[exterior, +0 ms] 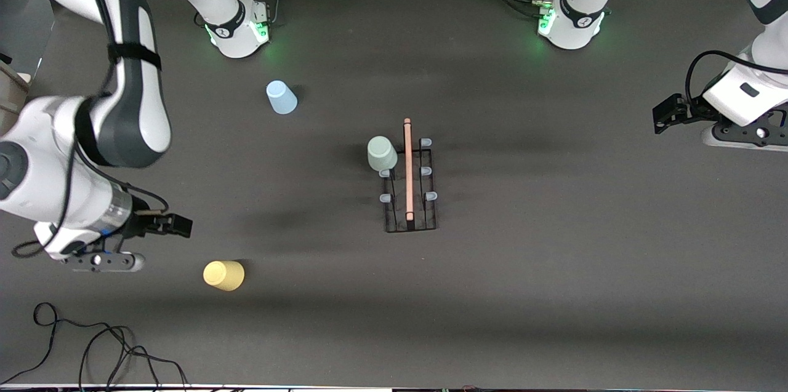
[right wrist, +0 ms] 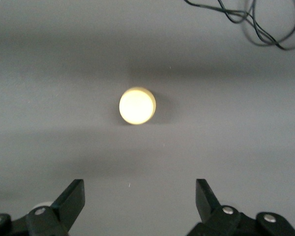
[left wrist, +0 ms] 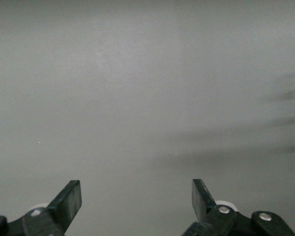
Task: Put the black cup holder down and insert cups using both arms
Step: 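Move the right gripper to the yellow cup and grasp it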
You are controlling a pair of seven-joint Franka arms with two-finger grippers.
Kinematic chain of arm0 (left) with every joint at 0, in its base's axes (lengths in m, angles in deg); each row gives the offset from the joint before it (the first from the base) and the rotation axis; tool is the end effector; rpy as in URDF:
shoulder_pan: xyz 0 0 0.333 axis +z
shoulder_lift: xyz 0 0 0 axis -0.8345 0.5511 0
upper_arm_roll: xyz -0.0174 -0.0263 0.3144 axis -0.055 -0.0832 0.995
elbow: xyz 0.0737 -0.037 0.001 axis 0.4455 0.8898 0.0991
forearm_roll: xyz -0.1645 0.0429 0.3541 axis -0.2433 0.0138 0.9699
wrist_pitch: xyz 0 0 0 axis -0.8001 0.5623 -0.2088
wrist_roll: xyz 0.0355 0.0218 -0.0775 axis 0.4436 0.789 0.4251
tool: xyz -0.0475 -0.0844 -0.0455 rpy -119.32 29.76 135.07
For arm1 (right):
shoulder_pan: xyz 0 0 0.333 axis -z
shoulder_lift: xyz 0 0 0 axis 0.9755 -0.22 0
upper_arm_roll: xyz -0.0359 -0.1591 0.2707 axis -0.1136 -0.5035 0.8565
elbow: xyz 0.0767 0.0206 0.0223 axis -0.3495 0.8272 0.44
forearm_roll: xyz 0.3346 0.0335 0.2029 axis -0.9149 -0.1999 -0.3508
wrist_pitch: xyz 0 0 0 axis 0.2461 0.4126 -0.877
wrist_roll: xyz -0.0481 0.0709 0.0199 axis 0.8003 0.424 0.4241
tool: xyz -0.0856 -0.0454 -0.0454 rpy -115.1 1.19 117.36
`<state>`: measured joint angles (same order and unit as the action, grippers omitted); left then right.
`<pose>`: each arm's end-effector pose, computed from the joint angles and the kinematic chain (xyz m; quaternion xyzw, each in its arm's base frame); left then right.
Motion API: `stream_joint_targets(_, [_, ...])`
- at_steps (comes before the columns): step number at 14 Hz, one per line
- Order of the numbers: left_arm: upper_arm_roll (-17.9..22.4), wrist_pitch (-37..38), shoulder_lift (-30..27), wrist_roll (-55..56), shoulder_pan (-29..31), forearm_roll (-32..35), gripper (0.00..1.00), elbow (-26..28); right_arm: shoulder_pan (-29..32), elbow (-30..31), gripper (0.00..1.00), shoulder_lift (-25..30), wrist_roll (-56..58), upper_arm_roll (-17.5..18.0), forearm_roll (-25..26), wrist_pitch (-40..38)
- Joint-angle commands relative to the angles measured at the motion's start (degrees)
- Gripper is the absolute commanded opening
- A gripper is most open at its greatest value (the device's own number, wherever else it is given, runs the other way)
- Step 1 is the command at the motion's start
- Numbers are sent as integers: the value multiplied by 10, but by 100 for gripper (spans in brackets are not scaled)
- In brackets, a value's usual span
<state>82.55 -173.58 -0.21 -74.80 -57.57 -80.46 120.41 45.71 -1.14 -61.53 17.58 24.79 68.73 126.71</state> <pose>0.5296 -0.0117 0.5477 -0.9980 0.0600 0.0029 0.0216 0.6936 0.0630 0.4206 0.9992 -0.0082 0.0249 0.0299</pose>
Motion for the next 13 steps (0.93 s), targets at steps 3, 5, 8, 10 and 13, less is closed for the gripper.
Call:
stream_joint_targets(3, [2,10,-11,-12,1,-7,100,-1,14,-9,100,-114,98,3,-120,115])
stream_joint_targets(5, [2,23,-17,-12,1,-7,100,-2,21,-9,100,-150,133,3,-157,152])
stream_joint_targets(8, [1,26,-23,-11,1,-7,100,-2,21,-9,100,-186,135,5,-161,189])
stream_joint_targets(10, [1,26,-25,-10,1,-7,100,-3,31,-8,100,-190,136,24,-173,197])
stream_joint_targets(13, [1,26,-25,-9,1,-6,100,-8,36,-9,35,-195,136,26,-177,198])
